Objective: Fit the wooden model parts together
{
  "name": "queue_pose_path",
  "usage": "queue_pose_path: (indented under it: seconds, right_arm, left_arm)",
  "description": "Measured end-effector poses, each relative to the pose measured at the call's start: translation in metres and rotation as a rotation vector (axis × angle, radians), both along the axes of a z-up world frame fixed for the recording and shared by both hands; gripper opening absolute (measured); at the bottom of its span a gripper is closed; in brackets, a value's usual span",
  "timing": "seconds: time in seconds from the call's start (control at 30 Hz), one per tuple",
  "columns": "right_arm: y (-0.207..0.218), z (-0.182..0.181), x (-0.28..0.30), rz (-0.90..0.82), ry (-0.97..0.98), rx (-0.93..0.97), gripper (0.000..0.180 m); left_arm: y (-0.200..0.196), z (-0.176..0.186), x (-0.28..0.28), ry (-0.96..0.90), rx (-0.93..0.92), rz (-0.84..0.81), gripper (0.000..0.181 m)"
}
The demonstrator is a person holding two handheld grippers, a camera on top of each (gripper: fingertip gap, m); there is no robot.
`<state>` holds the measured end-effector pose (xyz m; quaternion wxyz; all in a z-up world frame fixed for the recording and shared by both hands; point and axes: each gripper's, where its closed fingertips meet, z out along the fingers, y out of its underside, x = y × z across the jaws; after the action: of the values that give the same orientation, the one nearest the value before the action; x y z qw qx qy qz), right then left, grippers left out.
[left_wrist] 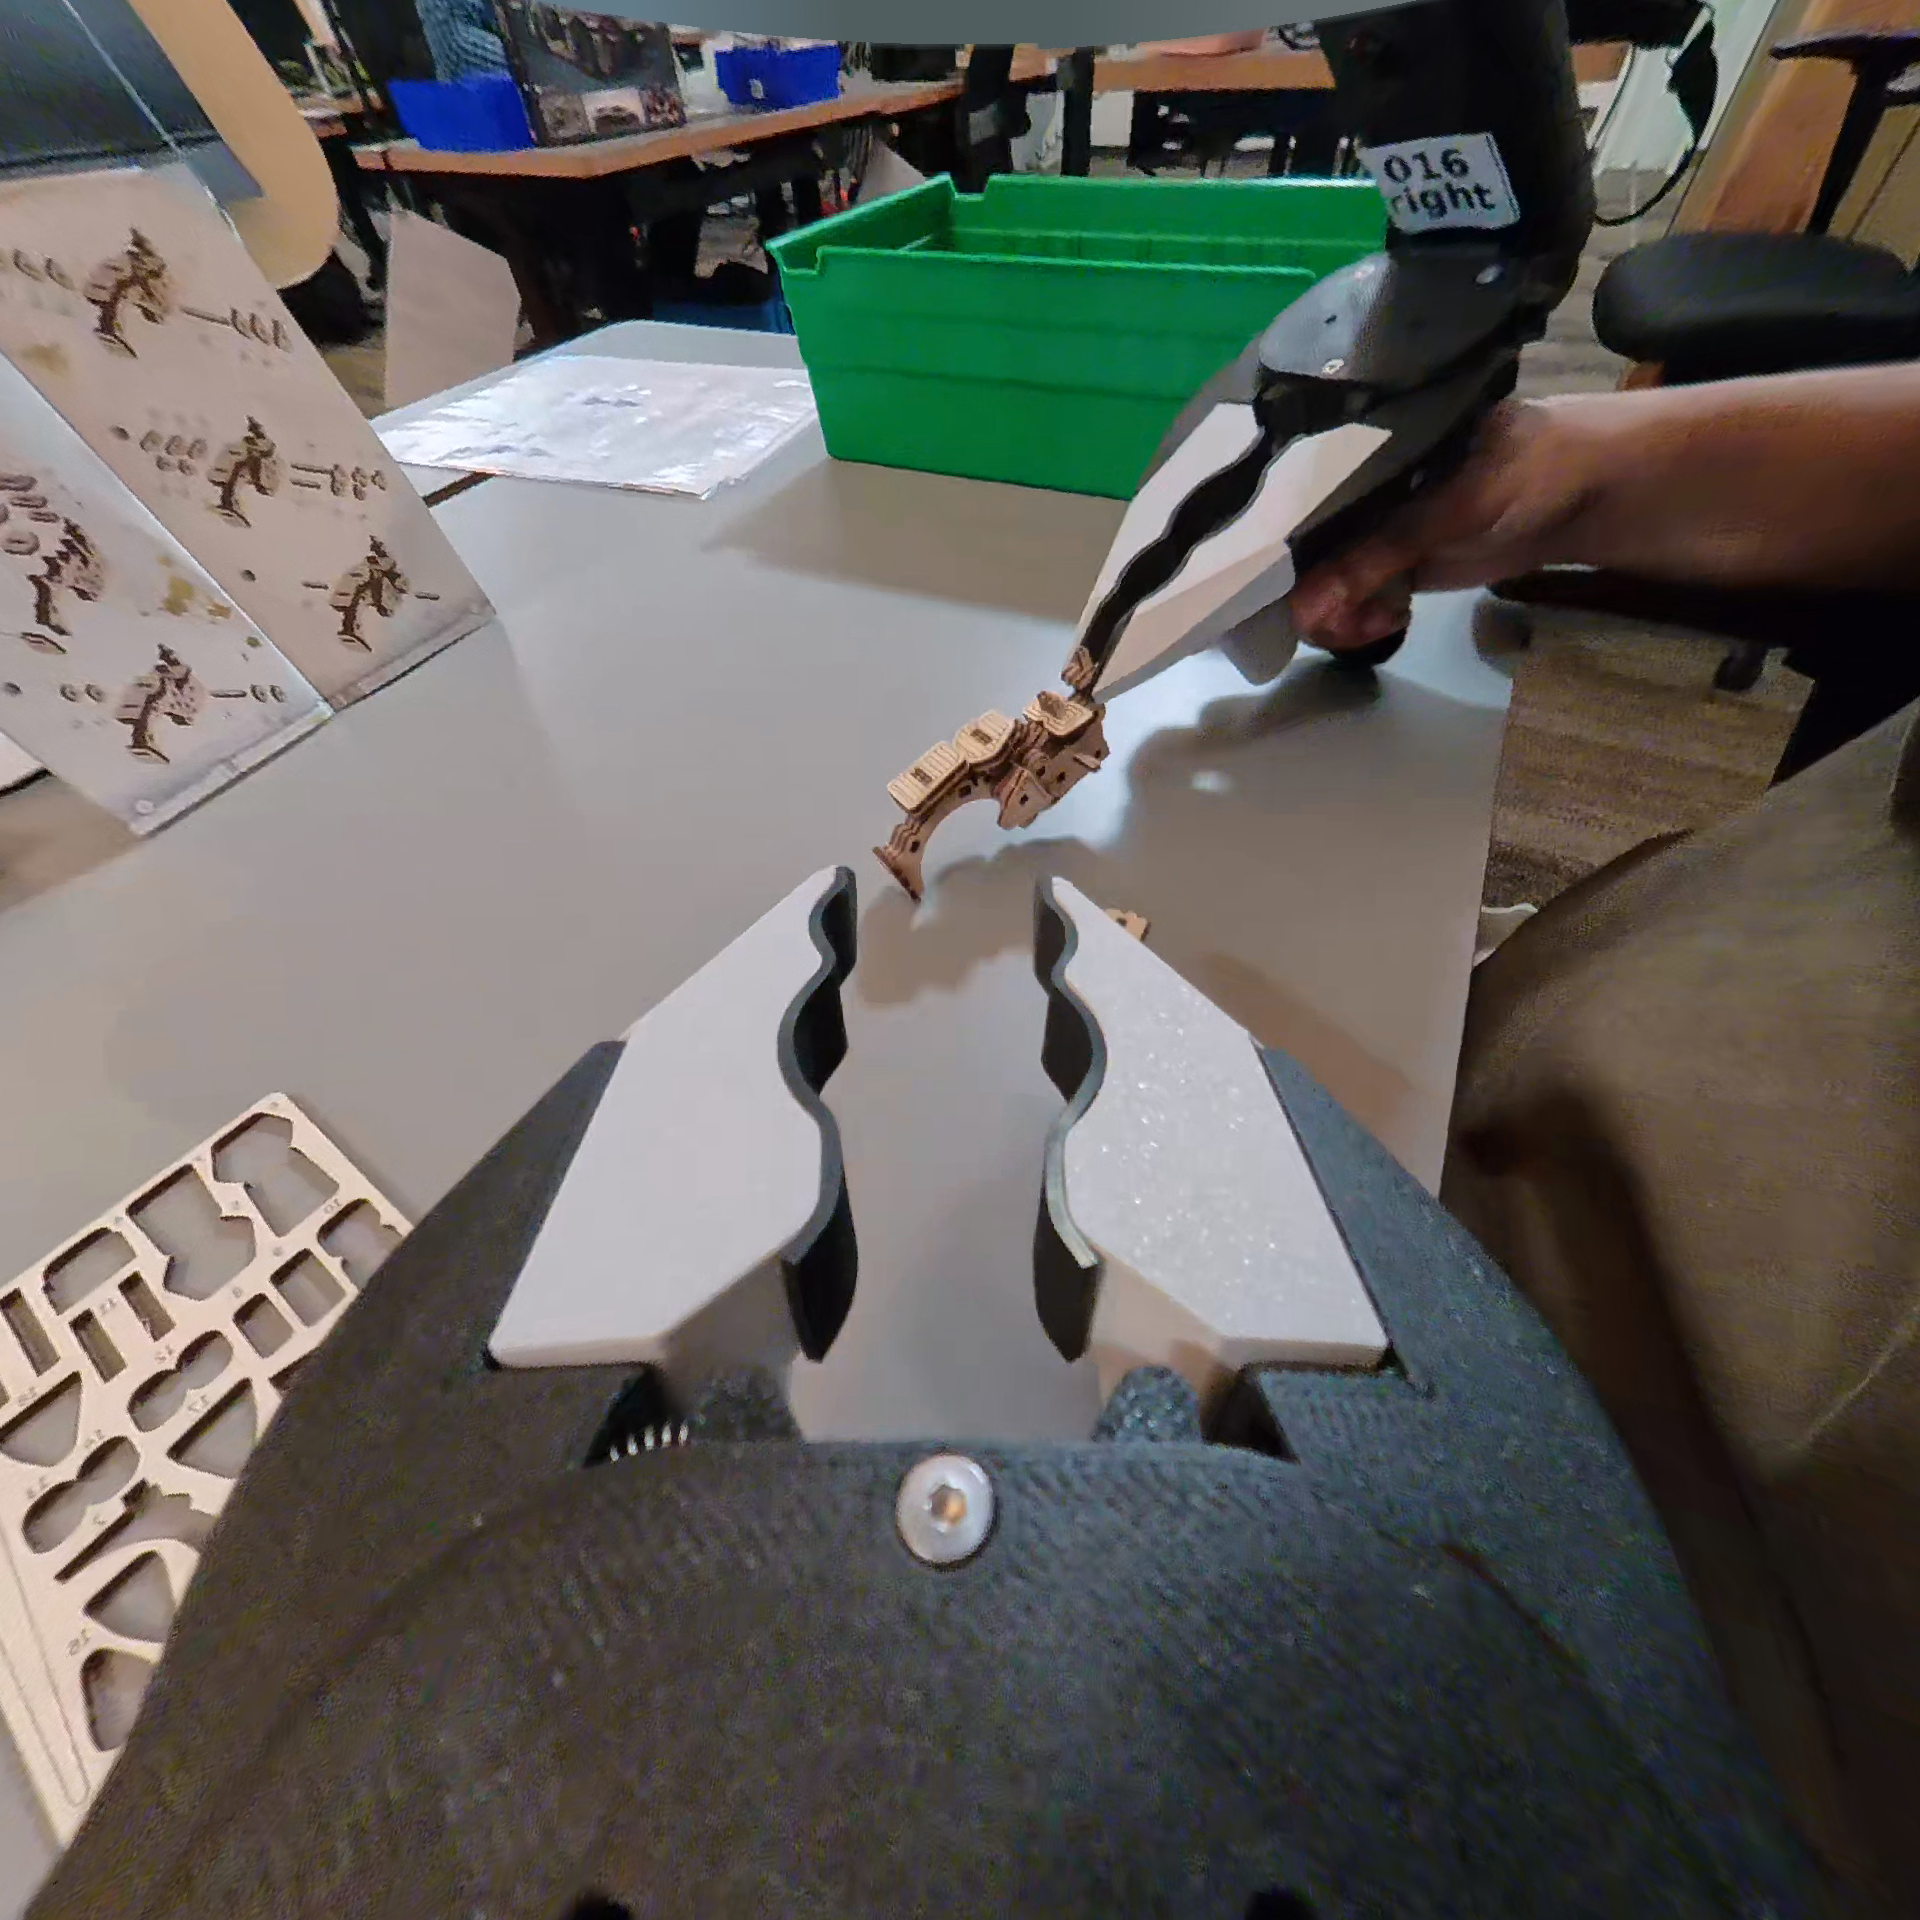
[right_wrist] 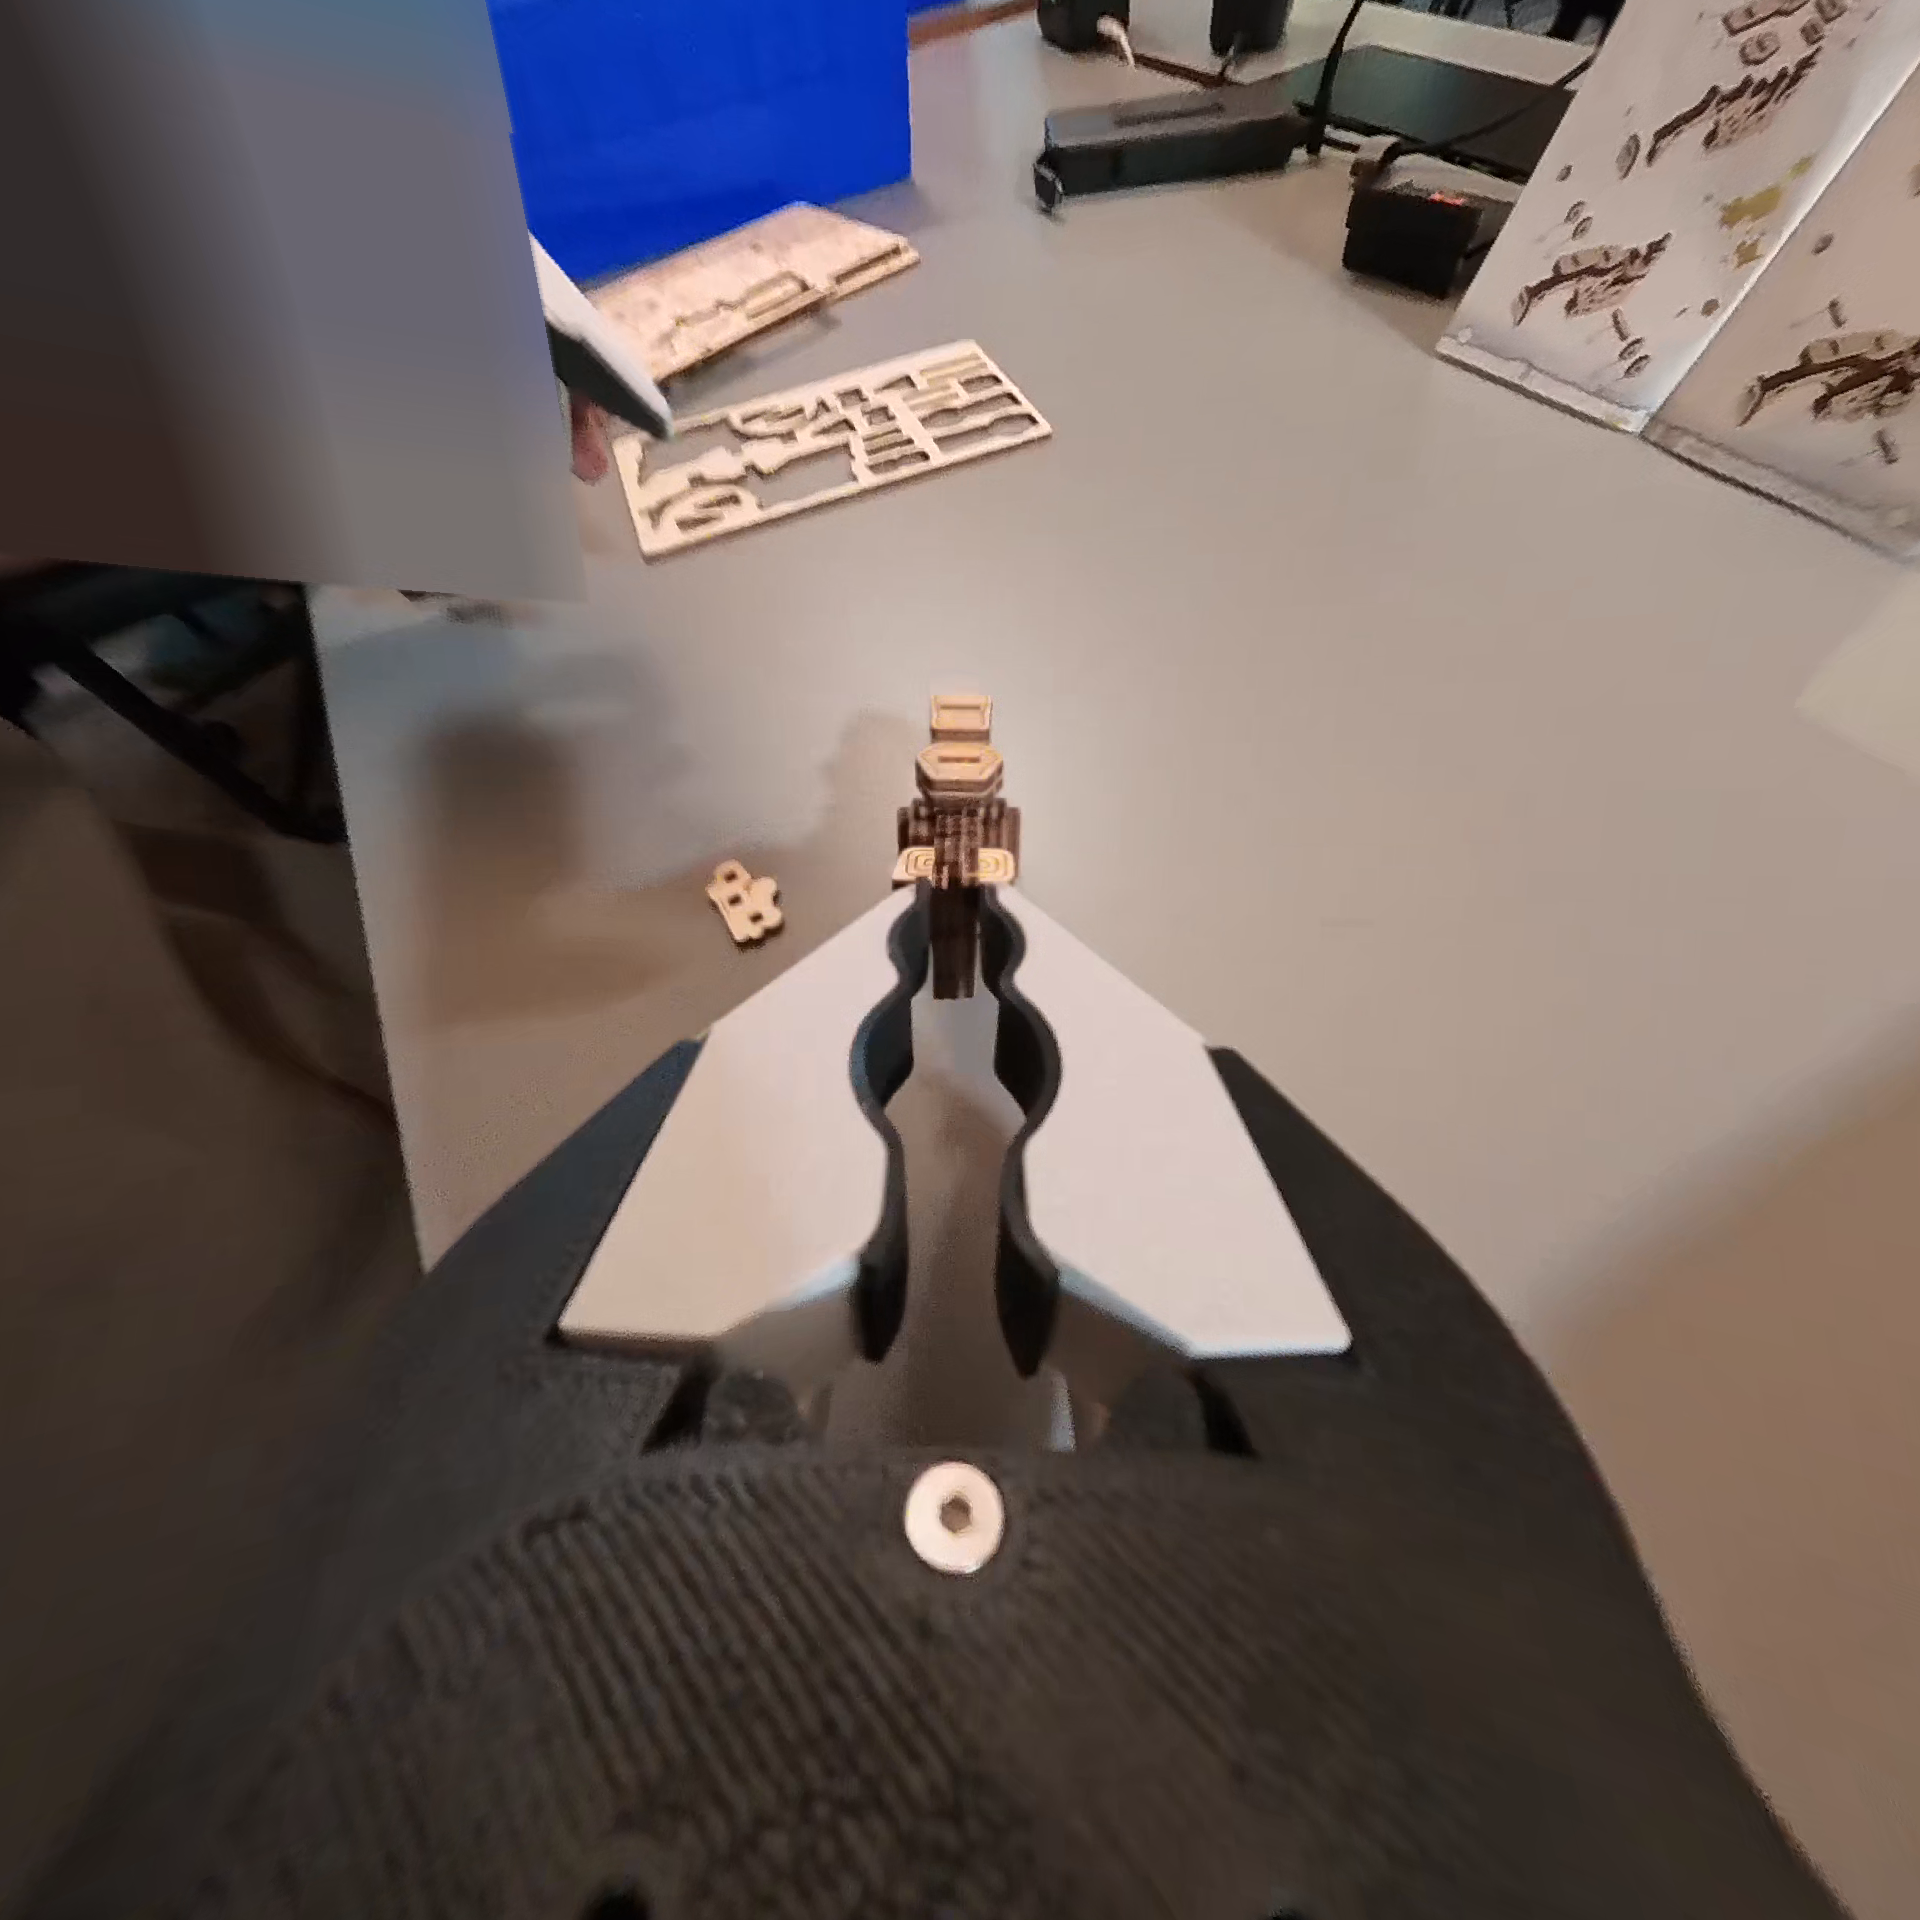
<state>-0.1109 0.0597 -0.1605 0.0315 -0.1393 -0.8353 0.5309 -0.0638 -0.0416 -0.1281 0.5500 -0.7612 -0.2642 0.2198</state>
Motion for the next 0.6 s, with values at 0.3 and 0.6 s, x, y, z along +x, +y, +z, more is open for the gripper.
queue_pose_path:
  seconds: [0.3,0.6]
  right_arm:
    - [0.0,-0.009,-0.003,-0.01,0.02,0.061,0.009]
    - [0.004,-0.013,-0.009,-0.041,0.108,0.12,0.015]
  left_arm:
    - [-0.003,-0.006,0.002,-0.033,0.015,-0.017,0.031]
    - [-0.002,-0.012,0.003,-0.055,0.0,-0.022,0.031]
